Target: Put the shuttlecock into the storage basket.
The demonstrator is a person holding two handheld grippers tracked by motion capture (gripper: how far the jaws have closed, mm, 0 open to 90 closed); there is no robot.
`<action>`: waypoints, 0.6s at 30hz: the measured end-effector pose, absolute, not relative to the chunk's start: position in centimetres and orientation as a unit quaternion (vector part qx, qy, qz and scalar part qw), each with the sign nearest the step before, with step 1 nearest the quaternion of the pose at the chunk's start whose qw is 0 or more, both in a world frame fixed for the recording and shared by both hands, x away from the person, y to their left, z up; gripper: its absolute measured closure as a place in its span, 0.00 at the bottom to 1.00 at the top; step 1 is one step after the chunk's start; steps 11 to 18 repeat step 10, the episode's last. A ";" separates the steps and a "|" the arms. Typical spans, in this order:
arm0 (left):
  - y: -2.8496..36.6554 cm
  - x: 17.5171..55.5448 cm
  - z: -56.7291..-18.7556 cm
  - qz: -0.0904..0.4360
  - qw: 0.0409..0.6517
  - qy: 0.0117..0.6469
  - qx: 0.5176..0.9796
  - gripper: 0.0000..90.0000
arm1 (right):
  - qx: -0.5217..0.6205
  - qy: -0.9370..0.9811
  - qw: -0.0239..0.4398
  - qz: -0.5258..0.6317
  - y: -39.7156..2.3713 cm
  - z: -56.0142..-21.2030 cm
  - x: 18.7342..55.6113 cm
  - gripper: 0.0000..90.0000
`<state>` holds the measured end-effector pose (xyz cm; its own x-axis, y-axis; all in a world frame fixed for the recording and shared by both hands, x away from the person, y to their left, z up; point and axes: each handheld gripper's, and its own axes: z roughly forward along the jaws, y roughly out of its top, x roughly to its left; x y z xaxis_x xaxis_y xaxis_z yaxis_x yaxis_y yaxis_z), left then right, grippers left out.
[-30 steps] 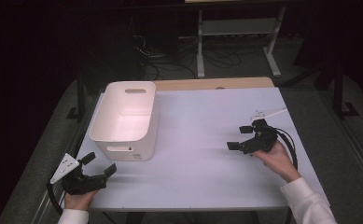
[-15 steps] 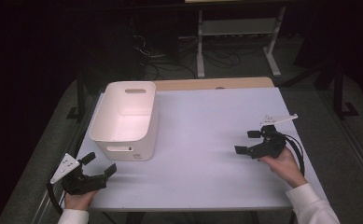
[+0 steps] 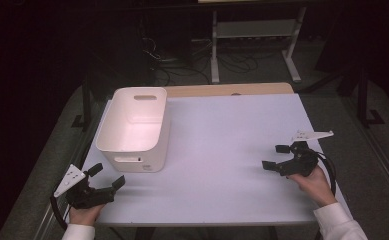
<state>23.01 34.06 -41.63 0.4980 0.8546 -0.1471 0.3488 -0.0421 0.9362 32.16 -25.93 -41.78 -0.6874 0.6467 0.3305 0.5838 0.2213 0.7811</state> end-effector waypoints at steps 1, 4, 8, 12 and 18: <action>34.1 23.0 -41.6 0.237 0.533 0.442 0.682 0.00 | 0.394 0.781 0.035 0.483 -26.0 -41.9 32.1 0.00; 34.0 23.0 -41.6 0.236 0.534 0.441 0.682 0.00 | 0.394 0.779 0.038 0.486 -26.4 -42.1 31.7 0.00; 34.0 23.0 -41.6 0.235 0.536 0.441 0.680 0.00 | 0.397 0.778 0.036 0.485 -26.5 -42.3 31.5 0.00; 34.0 23.0 -41.6 0.235 0.536 0.441 0.680 0.00 | 0.397 0.779 0.036 0.484 -26.4 -42.3 31.5 0.00; 34.0 23.0 -41.6 0.235 0.536 0.441 0.680 0.00 | 0.397 0.779 0.036 0.484 -26.4 -42.3 31.5 0.00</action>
